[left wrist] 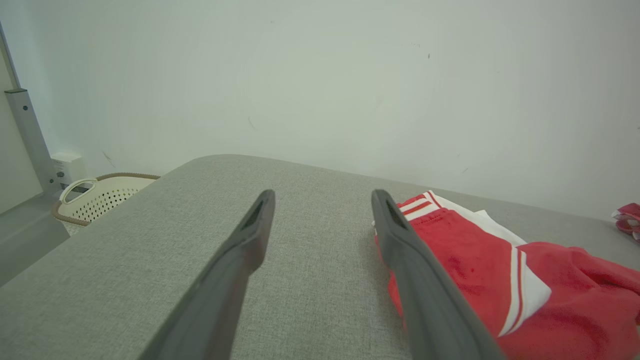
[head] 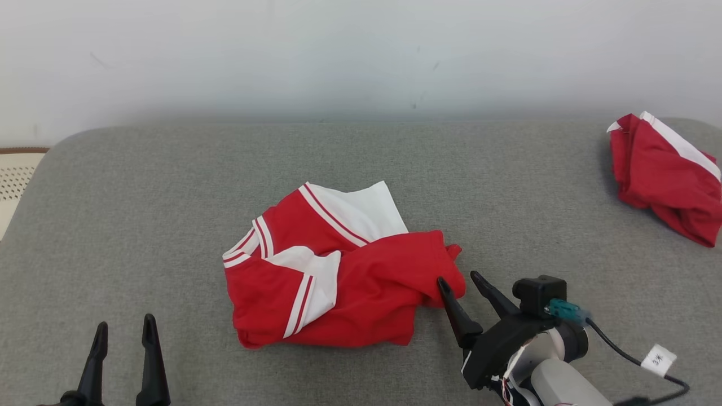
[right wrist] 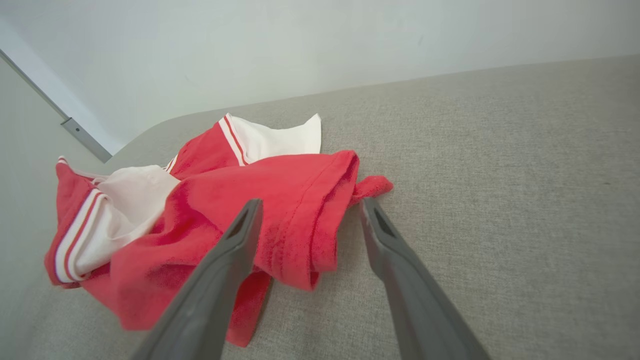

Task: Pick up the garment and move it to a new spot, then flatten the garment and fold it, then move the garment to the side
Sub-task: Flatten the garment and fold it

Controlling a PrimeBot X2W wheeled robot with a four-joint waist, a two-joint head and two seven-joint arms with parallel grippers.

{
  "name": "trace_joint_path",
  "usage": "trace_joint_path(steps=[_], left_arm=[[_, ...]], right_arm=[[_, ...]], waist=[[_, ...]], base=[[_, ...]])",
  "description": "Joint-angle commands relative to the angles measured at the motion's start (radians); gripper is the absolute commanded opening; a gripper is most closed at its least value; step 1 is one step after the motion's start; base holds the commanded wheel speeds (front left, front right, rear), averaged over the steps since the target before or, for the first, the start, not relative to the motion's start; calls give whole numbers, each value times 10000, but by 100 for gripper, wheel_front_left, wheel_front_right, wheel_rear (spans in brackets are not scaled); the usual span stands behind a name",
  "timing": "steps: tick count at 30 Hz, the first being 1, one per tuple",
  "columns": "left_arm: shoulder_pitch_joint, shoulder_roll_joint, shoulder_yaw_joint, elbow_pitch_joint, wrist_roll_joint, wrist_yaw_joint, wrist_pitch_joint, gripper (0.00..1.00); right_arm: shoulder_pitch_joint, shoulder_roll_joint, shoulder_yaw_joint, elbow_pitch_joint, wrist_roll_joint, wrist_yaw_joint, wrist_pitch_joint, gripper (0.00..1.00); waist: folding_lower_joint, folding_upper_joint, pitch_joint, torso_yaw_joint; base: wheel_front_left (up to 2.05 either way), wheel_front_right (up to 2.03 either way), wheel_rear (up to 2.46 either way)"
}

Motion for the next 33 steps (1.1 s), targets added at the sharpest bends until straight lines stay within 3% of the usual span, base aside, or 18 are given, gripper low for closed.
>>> trace_joint_path(steps=[1, 6, 8, 9, 10, 14, 18, 26, 33], left_arm=[[-69, -29, 43, 64, 72, -35, -31, 100], [-235, -250, 123, 248, 220, -352, -31, 100], [-282, -311, 182, 288, 268, -416, -31, 100], [-311, -344, 205, 311, 276, -460, -31, 100], [-331, -376, 226, 330, 285, -458, -31, 100], [-357, -451, 335, 354, 372, -547, -31, 100], [-366, -554, 546, 396, 382, -670, -32, 100], [-378, -607, 640, 457, 424, -789, -32, 100], [-226, -615, 628, 514, 387, -781, -32, 100]], right_arm=[[-137, -71, 109, 120, 100, 1, 115, 100], [-708, -211, 567, 911, 676, 1, 321, 100], [-809, -205, 767, 1088, 888, 1, 337, 43], [-874, -231, 882, 1167, 957, 1, 323, 19], [-934, -242, 972, 1214, 1037, 1, 248, 1], [-1220, -336, 1183, 1226, 1181, 1, -385, 0], [-2023, -810, 1176, 1115, 502, 1, -1184, 0], [-2364, -1562, 12, -187, -888, 1, -1262, 0], [-1513, -1814, 605, -1387, -1279, 1, -1264, 0]], waist=[[0, 0, 31, 62], [0, 0, 107, 352], [0, 0, 139, 398], [0, 0, 162, 420], [0, 0, 179, 433], [0, 0, 256, 436], [0, 0, 265, 233], [0, 0, 142, -154], [0, 0, -31, -288]], base=[[0, 0, 0], [0, 0, 0], [0, 0, 0], [0, 0, 0], [0, 0, 0], [0, 0, 0], [0, 0, 0], [0, 0, 0], [0, 0, 0]])
